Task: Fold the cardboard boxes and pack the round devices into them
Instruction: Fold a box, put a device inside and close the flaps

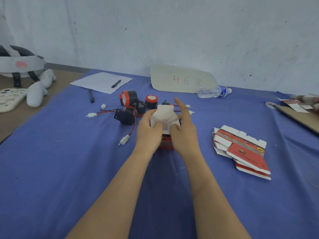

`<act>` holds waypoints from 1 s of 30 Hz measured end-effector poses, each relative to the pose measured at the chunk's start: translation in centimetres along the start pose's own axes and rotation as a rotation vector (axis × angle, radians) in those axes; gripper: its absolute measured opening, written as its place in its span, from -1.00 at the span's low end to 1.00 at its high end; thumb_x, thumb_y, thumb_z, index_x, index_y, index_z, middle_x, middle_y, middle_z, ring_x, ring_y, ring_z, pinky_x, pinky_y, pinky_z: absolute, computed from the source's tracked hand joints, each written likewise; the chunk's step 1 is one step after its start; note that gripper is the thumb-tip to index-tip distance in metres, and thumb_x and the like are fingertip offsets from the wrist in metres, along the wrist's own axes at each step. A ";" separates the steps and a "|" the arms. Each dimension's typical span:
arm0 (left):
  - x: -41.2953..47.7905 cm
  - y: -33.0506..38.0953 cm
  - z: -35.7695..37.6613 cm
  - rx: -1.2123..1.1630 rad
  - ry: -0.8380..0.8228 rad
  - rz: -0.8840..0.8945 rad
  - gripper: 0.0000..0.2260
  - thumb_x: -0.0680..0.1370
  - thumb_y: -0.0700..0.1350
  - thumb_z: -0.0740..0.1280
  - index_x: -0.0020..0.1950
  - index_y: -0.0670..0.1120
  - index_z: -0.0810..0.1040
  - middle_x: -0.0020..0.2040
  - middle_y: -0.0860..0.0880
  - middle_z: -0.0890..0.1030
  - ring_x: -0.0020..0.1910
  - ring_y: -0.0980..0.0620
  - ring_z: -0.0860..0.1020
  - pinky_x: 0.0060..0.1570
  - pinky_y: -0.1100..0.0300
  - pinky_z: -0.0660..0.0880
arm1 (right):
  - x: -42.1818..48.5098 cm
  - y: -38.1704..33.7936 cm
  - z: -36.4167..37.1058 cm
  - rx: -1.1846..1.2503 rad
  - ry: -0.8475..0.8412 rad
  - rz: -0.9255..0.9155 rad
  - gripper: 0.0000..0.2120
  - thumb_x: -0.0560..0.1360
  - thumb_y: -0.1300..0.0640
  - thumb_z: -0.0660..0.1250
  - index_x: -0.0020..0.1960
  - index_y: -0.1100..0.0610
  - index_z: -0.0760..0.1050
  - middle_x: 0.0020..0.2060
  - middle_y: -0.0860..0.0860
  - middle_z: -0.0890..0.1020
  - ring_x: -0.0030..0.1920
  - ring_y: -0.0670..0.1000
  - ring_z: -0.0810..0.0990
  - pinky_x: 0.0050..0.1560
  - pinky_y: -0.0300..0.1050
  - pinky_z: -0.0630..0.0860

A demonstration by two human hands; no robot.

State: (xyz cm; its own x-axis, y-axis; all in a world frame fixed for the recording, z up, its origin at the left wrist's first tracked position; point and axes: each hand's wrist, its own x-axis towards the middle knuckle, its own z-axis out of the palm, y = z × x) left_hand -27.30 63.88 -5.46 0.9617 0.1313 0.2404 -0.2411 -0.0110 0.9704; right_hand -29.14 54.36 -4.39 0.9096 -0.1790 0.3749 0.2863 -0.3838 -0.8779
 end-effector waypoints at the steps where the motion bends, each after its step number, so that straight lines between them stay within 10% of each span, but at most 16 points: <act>1: 0.0 0.0 0.0 -0.006 0.002 0.003 -0.64 0.54 -0.30 0.17 0.04 0.19 0.46 -0.05 0.24 0.53 -0.11 0.36 0.52 -0.25 0.46 0.43 | 0.0 -0.1 0.0 -0.004 -0.018 0.015 -0.40 0.47 0.42 0.07 0.33 -0.14 0.36 0.09 -0.01 0.53 -0.09 -0.11 0.48 -0.22 -0.43 0.39; 5: 0.0 -0.1 -0.4 -0.018 0.028 0.032 -0.65 0.55 -0.31 0.15 0.13 0.08 0.53 -0.02 0.20 0.57 -0.13 0.41 0.51 -0.26 0.55 0.41 | -0.3 -0.8 -0.3 0.139 -0.143 0.065 -0.72 0.50 0.24 0.21 -0.05 -0.09 0.58 0.11 0.06 0.59 0.13 0.04 0.55 0.10 -0.08 0.52; 9: -0.2 0.4 -0.4 -0.173 0.146 0.050 -0.72 0.59 -0.25 0.08 0.03 0.06 0.52 -0.05 0.06 0.63 -0.15 0.25 0.57 -0.20 0.41 0.48 | -0.4 -1.0 -0.6 0.215 -0.180 0.144 -0.79 0.45 -0.11 0.34 -0.10 0.02 0.60 0.05 0.06 0.60 0.03 -0.01 0.59 -0.01 -0.13 0.51; 15: -0.6 0.6 -0.4 -0.107 0.296 0.282 -0.71 0.62 -0.01 -0.02 0.01 0.02 0.49 -0.21 0.07 0.64 -0.19 0.21 0.58 -0.19 0.42 0.44 | -0.2 -1.1 -1.2 0.006 -0.274 0.116 -0.55 0.50 0.00 0.37 0.35 -0.08 0.34 0.12 -0.08 0.53 0.10 -0.07 0.55 0.11 -0.18 0.50; 20: -0.6 0.8 -0.5 -0.091 0.217 0.360 -0.65 0.55 0.21 -0.05 -0.01 0.18 0.49 -0.21 0.14 0.63 -0.18 0.14 0.59 -0.12 0.22 0.49 | -0.2 -1.6 -2.3 -0.046 -0.334 0.042 -0.92 0.50 0.00 0.38 -0.03 -0.14 0.53 -0.09 -0.08 0.65 -0.08 -0.04 0.63 -0.07 -0.18 0.58; 30: -1.0 1.5 -0.6 -0.118 0.193 0.401 -0.70 0.56 0.22 -0.03 -0.03 0.32 0.49 -0.17 0.07 0.65 -0.12 0.06 0.61 -0.02 0.10 0.52 | 0.2 -0.9 -2.3 -0.104 -0.292 -0.014 -0.92 0.49 -0.03 0.38 -0.02 -0.16 0.54 -0.10 -0.14 0.63 -0.11 -0.14 0.60 -0.21 -0.37 0.50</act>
State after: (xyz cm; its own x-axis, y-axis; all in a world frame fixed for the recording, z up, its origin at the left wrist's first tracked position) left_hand -28.70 64.29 -4.27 0.7504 0.3218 0.5774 -0.6132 0.0126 0.7898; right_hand -29.94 52.56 -2.88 0.9582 0.0887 0.2720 0.2806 -0.4777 -0.8325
